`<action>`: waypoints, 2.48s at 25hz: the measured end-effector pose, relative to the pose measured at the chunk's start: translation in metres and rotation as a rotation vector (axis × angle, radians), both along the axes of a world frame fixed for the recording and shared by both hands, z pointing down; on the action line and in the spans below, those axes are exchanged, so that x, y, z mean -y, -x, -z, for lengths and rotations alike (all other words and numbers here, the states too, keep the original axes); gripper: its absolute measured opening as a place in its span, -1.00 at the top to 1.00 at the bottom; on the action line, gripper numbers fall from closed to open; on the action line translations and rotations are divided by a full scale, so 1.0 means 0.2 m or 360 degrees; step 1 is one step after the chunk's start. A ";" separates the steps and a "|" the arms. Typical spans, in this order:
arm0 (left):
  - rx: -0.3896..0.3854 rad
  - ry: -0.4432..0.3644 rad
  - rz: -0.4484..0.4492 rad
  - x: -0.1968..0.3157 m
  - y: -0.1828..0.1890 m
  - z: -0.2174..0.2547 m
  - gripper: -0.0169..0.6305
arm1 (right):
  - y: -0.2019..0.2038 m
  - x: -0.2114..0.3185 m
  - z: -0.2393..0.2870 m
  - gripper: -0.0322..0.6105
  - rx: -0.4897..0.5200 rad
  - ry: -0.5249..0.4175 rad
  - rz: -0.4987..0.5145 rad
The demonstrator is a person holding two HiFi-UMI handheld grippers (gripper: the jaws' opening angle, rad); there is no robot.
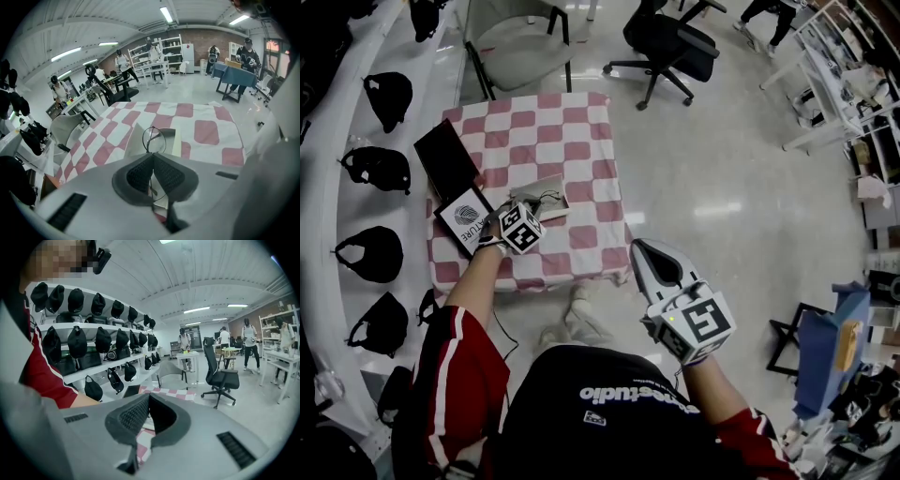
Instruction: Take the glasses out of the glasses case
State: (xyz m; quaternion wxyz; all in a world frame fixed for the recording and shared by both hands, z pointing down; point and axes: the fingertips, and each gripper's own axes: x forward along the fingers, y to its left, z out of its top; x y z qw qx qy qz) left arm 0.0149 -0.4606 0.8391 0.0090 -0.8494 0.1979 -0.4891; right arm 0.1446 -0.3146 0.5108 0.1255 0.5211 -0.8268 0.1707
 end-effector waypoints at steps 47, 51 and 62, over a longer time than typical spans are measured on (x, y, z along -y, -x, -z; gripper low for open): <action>-0.0851 -0.0235 0.0427 -0.47 0.31 1.21 0.91 | 0.22 -0.28 0.30 0.89 -0.0057 -0.0180 -0.0002; -0.0988 -0.0295 0.0464 -0.58 0.37 1.41 0.91 | 0.26 -0.35 0.36 0.89 -0.0042 -0.0222 0.0004; -0.1167 -0.0468 0.0442 -0.94 0.51 1.82 0.92 | 0.44 -0.59 0.48 0.89 -0.0034 -0.0315 0.0066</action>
